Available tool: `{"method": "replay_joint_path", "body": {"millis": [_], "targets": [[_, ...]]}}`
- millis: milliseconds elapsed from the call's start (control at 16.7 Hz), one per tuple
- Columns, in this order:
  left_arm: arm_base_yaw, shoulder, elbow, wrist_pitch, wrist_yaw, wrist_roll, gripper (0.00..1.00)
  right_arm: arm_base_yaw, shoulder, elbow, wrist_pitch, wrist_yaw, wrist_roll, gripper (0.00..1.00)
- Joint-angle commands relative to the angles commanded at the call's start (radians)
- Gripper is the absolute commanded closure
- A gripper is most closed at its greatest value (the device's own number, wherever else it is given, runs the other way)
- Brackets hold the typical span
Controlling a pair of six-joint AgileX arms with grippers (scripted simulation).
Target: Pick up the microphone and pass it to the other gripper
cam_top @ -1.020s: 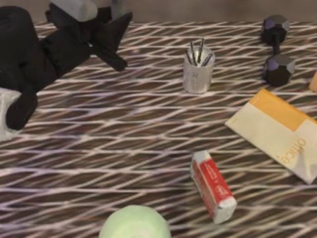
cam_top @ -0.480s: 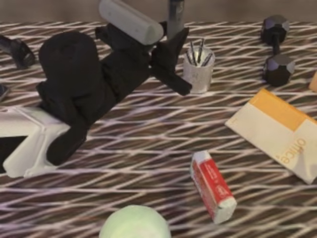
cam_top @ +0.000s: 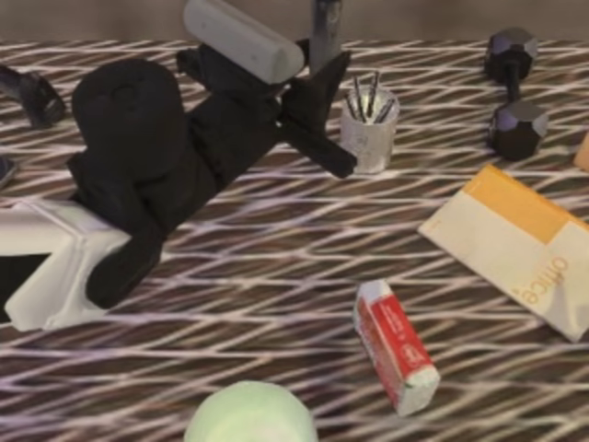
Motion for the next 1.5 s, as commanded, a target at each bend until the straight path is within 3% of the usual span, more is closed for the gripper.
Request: {"method": "replay_joint_path", "body": {"millis": [240,420,1140,1500], "targets": [[0.000,0.000,0.000,0.000,0.000,0.000,1.00,0.001,0.002,0.001,0.001,0.000,0.000,0.00],[0.000,0.000,0.000,0.000,0.000,0.000,1.00,0.056,0.067,0.042,0.037,0.010,-0.002,0.00],[0.000,0.000,0.000,0.000,0.000,0.000,1.00,0.604,0.950,0.515,0.463,0.120,0.022,0.00],[0.000,0.000,0.000,0.000,0.000,0.000,1.00,0.767,1.204,0.646,0.580,0.155,0.024,0.00]]}}
